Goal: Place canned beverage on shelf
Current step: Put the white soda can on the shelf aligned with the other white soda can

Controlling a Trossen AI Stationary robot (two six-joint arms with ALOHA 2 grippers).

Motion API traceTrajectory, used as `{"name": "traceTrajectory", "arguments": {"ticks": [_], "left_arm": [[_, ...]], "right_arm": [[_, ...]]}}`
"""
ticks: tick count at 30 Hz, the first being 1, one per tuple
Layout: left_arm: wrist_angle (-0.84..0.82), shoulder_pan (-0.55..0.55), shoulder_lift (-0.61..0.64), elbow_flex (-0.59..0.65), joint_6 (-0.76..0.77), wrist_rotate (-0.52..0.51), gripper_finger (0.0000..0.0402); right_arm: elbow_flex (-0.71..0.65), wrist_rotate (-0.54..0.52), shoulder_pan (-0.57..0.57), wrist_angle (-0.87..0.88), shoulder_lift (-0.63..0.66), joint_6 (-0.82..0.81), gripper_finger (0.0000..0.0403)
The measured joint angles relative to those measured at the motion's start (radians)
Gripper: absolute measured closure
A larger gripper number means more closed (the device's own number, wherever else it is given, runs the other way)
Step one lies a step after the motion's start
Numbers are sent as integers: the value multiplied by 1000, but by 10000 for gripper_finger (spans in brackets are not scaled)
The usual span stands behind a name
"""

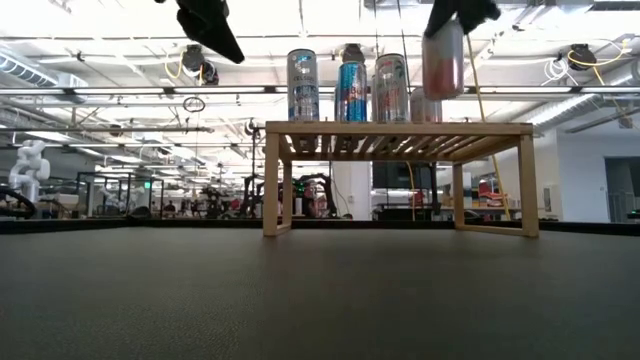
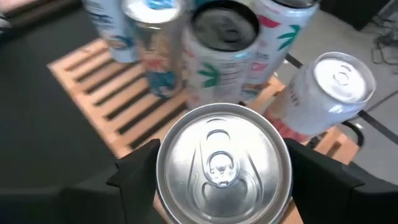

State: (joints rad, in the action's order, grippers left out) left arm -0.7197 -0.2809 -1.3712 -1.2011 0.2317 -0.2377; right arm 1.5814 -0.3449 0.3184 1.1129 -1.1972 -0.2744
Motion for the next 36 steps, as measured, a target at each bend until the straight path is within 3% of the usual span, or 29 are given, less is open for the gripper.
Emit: {"name": "traceTrajectory", "arguments": {"ticks": [6,14,20,36], "left_arm": [[-1,33,0,0,-2,10,27],[-6,32,0,0,-2,12,27],[-8,43,0,0,-3,13,27],[-31,130,0,0,-12,27,27]], "right_arm": [[0,181,193,-2,-52,162,125],[-2,370,352,-40,-65,308,122],[-52,497,420,-69,-65,377,121],[-112,673,527,-111,-88,519,120]]}}
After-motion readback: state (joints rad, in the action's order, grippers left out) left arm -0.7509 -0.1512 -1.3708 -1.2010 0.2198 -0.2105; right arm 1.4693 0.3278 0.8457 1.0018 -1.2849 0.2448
